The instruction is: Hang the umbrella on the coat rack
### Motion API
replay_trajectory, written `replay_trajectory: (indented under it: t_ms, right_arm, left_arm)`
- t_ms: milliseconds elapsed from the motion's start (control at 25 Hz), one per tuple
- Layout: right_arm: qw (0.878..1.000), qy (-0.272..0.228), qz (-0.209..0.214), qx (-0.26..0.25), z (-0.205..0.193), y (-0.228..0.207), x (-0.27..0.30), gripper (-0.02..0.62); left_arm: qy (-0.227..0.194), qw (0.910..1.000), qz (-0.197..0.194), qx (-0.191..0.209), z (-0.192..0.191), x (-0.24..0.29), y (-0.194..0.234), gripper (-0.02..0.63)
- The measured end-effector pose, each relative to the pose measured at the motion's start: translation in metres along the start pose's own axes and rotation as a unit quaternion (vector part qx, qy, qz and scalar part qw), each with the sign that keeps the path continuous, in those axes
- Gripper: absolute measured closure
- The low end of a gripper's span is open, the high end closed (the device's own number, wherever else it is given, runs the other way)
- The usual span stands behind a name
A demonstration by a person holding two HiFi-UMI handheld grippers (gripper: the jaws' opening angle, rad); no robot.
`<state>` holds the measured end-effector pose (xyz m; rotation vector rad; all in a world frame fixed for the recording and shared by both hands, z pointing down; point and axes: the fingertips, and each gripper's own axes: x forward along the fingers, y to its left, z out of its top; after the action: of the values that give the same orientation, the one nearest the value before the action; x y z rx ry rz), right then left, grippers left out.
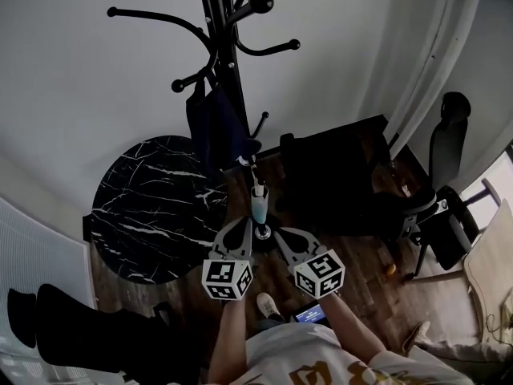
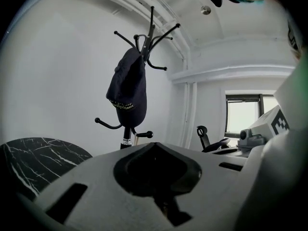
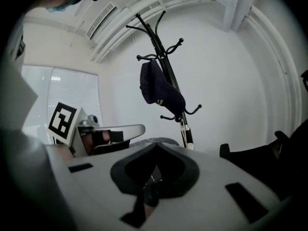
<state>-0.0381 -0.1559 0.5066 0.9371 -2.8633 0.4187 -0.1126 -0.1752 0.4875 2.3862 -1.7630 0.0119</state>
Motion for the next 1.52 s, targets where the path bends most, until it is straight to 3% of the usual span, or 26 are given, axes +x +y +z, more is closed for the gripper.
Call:
replay_trajectory:
  t_ms: [440, 880, 1520]
  right_arm:
    - [1.0, -0.017, 0.012, -0.01, -0.006, 0.025, -0.066, 0.584]
    - [0.999, -0.045, 0.015, -0.026, 0.003, 0.037, -0.103, 0.584]
    - [0.998, -0.037, 0.026, -0.035, -0.001, 0.044, -0.106, 0.584]
  left_arm:
    - [-0.023, 0.9995, 0.024, -0.004, 0.002, -0.057, -0.051, 0.586]
    - [-0.044, 0.9989, 0.018, -0.003, 0.011, -0.08, -0.085, 0.586]
    - [-0.052, 0.9977, 0.041, -0.011, 0.01, -0.093, -0.081, 0.586]
